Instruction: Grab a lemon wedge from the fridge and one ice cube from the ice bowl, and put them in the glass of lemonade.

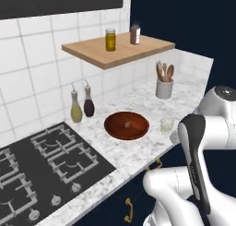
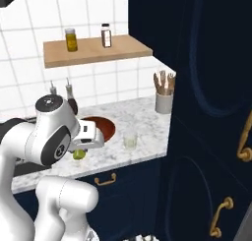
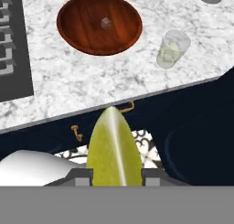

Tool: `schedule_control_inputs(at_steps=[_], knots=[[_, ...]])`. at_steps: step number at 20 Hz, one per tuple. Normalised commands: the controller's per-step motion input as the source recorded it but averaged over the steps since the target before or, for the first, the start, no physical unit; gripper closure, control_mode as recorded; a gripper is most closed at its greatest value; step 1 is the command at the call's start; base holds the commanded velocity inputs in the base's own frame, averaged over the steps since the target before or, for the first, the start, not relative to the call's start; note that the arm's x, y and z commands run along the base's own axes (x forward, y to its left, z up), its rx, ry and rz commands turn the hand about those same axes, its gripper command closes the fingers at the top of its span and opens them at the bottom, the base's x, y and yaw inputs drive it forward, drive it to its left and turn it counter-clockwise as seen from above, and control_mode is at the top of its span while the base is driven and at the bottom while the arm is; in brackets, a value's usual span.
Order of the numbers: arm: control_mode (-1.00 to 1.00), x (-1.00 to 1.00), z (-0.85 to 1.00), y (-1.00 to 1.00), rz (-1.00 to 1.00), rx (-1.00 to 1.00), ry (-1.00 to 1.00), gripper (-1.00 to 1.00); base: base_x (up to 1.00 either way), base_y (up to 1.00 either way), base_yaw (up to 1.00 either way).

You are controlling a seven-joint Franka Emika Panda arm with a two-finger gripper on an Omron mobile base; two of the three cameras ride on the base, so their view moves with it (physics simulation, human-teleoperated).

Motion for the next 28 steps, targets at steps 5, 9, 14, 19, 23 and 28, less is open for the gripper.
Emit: schedule_control_inputs(at_steps=[5,9,14,19,23,28], knots=[[1.0,0.0,0.0,0.0,0.0,0.0,0.0,1.0,0.91,0.0,0.48],[1.0,0.0,0.0,0.0,0.0,0.0,0.0,1.0,0.49,0.0,0.28],[-1.0,0.0,0.0,0.0,0.0,0.0,0.0,1.0,0.05,0.0,0.01],[-1.0,0.01,-0.02,0.0,0.02,-0.05,0.12,1.0,0.0,0.0,0.0],[-1.0,0.3,-0.11,0.0,0.19,-0.33,0.26,1.0,0.0,0.0,0.0],[-1.0,0.53,-0.16,-0.32,0.35,-0.34,0.17,1.0,0.0,0.0,0.0]])
